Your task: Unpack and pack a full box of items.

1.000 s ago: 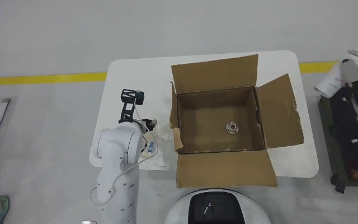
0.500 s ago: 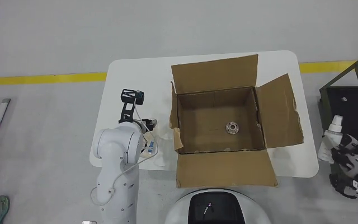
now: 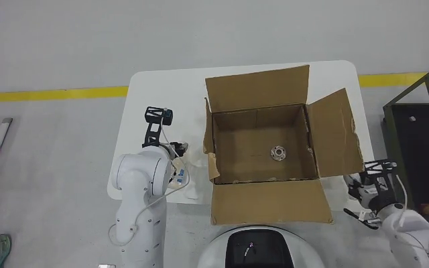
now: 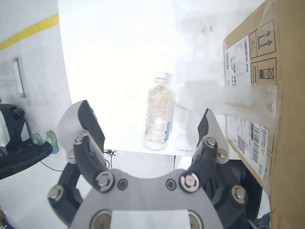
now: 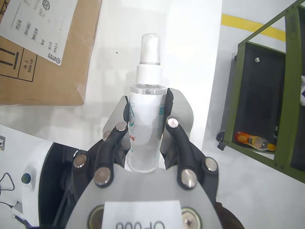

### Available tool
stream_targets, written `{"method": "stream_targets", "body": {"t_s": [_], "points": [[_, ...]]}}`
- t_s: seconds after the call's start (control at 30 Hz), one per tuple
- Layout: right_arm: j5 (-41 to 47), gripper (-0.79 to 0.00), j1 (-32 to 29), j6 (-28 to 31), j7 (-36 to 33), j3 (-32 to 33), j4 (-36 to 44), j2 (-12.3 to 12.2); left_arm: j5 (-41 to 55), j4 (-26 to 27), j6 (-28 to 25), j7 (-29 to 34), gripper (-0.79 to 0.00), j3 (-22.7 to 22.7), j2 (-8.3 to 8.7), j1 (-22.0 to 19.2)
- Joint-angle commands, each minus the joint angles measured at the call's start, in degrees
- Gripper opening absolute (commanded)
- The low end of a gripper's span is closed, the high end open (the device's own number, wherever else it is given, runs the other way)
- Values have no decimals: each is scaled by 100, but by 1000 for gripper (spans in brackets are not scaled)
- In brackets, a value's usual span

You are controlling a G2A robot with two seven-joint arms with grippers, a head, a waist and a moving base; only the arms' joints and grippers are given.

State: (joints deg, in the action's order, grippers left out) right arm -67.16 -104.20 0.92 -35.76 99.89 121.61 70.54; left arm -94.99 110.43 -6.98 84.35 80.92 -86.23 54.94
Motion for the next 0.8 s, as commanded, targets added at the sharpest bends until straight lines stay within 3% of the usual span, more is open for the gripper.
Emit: {"method": "stream_targets", "body": {"t_s": [0.0,0.33,0.4,0.5,0.53,0.77], "points": [[-82,-785,103,-28,-25,-126,-126,3,0,0,0,0,0,0,0,0],[-311,-785,416,9,-52,-396,-646,-1,0,0,0,0,0,0,0,0],[-303,-693,444,27,-62,-410,-691,-3,0,0,0,0,0,0,0,0],[-313,-680,480,43,-80,-422,-731,-6,0,0,0,0,0,0,0,0],[-311,-606,493,43,-85,-426,-741,-6,0,0,0,0,0,0,0,0],[-344,-508,544,45,-116,-437,-829,-13,0,0,0,0,0,0,0,0]]}}
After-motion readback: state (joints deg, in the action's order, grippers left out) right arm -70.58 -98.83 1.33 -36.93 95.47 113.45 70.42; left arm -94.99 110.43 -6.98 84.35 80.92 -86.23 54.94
